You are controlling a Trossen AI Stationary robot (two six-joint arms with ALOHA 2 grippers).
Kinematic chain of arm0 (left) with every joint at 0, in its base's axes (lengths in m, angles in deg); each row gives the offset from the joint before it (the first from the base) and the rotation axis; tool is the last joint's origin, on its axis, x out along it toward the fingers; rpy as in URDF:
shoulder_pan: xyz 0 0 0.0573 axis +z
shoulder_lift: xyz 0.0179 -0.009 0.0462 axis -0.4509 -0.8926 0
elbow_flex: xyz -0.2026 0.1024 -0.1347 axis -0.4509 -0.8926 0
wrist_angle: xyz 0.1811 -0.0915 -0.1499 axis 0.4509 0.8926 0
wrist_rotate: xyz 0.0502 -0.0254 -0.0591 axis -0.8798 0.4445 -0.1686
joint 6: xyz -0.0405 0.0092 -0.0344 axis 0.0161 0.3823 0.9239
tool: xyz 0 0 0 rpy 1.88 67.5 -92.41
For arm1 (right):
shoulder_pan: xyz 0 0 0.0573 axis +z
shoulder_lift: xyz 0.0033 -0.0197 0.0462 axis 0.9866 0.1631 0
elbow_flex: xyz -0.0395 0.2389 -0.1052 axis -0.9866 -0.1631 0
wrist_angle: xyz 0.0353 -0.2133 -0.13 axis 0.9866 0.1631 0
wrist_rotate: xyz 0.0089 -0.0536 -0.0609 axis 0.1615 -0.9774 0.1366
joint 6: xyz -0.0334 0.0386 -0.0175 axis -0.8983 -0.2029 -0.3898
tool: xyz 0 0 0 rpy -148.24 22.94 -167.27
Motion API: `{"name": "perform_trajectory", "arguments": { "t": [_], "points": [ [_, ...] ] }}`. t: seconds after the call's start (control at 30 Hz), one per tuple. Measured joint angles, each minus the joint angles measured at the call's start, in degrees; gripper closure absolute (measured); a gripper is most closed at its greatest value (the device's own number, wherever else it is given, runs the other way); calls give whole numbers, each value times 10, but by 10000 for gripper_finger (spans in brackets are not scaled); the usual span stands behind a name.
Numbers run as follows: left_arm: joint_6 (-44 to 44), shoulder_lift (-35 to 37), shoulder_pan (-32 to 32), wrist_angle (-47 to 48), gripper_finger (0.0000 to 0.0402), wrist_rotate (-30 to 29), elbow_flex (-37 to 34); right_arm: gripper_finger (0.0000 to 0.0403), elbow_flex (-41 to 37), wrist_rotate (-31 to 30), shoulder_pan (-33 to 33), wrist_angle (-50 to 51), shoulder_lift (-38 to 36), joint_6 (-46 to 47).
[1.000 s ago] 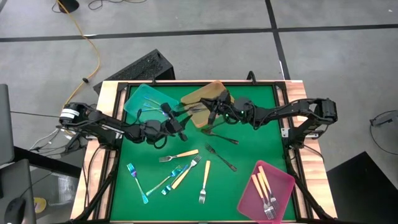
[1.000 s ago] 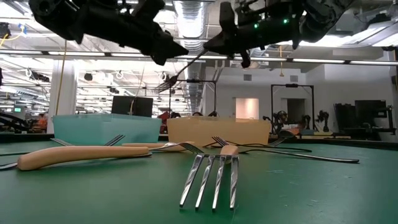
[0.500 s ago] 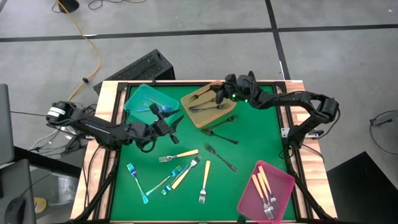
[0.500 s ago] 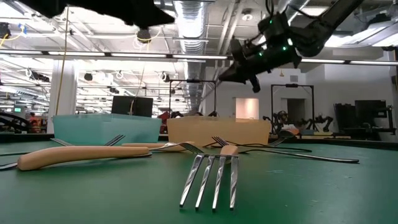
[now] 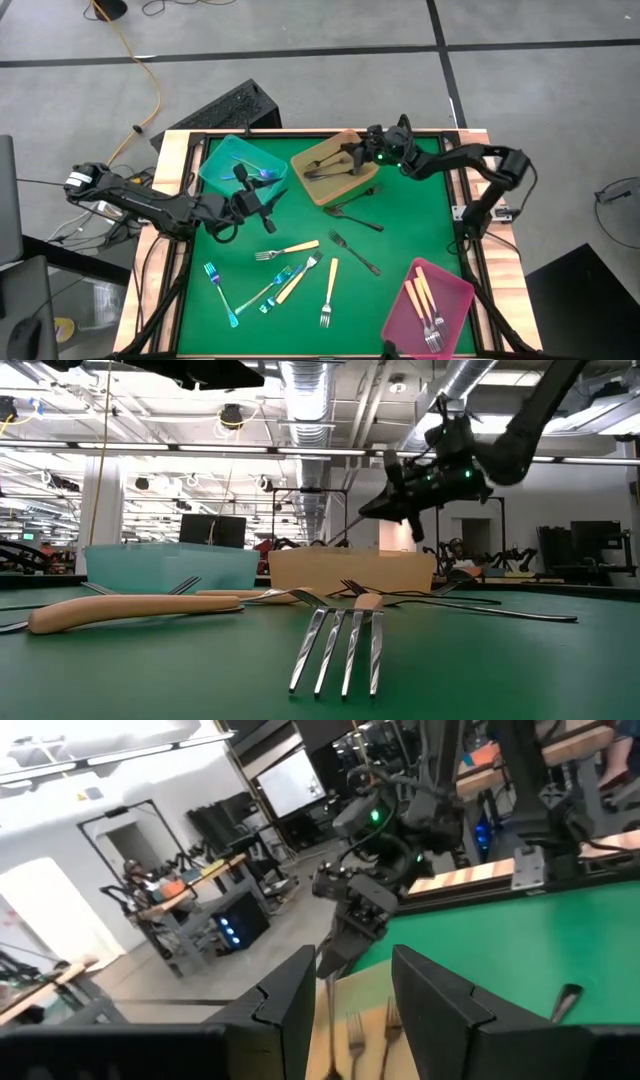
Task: Sort silverware by color (type)
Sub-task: Put the black fork into the yellow bin
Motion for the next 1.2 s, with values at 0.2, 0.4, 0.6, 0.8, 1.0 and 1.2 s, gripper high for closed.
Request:
{"name": "perform_trajectory", "arguments": {
  "t": [0.2, 0.4, 0.6, 0.8, 1.0, 1.2],
  "points": [
    [2, 0, 0, 7, 279, 1, 0, 379, -1, 18, -4, -86, 82, 36],
    [2, 0, 2, 16, 279, 0, 0, 379, 0, 16, -3, -92, 105, 27],
    [3, -1, 13, 16, 279, 1, 0, 379, 0, 15, -3, -87, 104, 20],
    [14, -1, 20, 21, 279, 5, 0, 357, 0, 14, -3, -82, 105, 19],
    [16, -1, 20, 30, 279, 5, 0, 347, -2, 14, -3, -76, 106, 18],
    [16, -1, 20, 33, 279, 5, 0, 344, -2, 14, -2, -78, 106, 12]
  ]
}}
